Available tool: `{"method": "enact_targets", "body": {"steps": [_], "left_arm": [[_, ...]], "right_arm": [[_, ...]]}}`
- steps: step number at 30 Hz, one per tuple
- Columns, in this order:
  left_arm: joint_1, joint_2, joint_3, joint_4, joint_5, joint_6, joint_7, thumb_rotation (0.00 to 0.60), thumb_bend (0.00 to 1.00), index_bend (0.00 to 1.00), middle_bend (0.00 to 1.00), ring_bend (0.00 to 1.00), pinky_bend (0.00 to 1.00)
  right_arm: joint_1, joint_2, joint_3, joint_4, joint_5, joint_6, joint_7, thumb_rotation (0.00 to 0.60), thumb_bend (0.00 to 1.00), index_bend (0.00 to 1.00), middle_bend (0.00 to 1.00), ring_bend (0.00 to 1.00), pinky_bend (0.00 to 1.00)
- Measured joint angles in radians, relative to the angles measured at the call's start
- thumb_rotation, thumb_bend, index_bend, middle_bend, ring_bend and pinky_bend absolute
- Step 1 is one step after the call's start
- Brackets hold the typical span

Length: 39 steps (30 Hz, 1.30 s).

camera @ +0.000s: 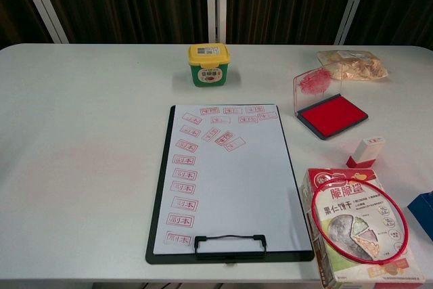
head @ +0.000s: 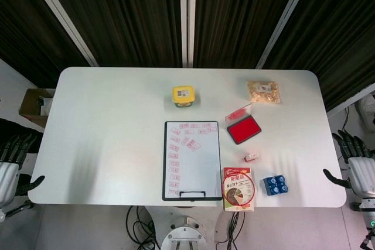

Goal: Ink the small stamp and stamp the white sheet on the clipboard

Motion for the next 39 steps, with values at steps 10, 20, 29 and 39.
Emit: {"method": "enact_targets", "body": {"steps": [10, 20, 29, 39], "left_arm": [[0.003, -0.001, 0.003, -0.002, 0.007, 0.005, -0.005, 0.600, 0.00, 0.11, 0.09, 0.07, 0.16], [-0.010, -0.001, -0.001, -0.010, 0.011, -0.011, -0.002, 0.600, 0.00, 0.11, 0.09, 0.07, 0.16], [-0.011, -0.012, 0.005, -0.010, 0.014, -0.017, 0.000, 0.600, 0.00, 0.11, 0.09, 0.07, 0.16], [-0.006, -0.011, 0.008, -0.003, 0.007, -0.016, -0.010, 0.600, 0.00, 0.11, 0.09, 0.07, 0.16]], "right_arm": [[0.000, -0.010, 0.001, 0.013, -0.007, 0.017, 0.007, 0.600, 0.12, 0.00, 0.00, 0.00, 0.00], [0.020, -0.035, 0.021, 0.021, -0.069, 0.085, -0.071, 0.600, 0.12, 0.14, 0.16, 0.47, 0.72], [0.130, -0.045, 0.008, -0.044, -0.140, -0.062, -0.268, 0.600, 0.13, 0.34, 0.32, 0.75, 0.98], [0.265, -0.200, 0.012, -0.024, -0.123, -0.252, -0.413, 0.600, 0.13, 0.40, 0.38, 0.75, 0.98]]}}
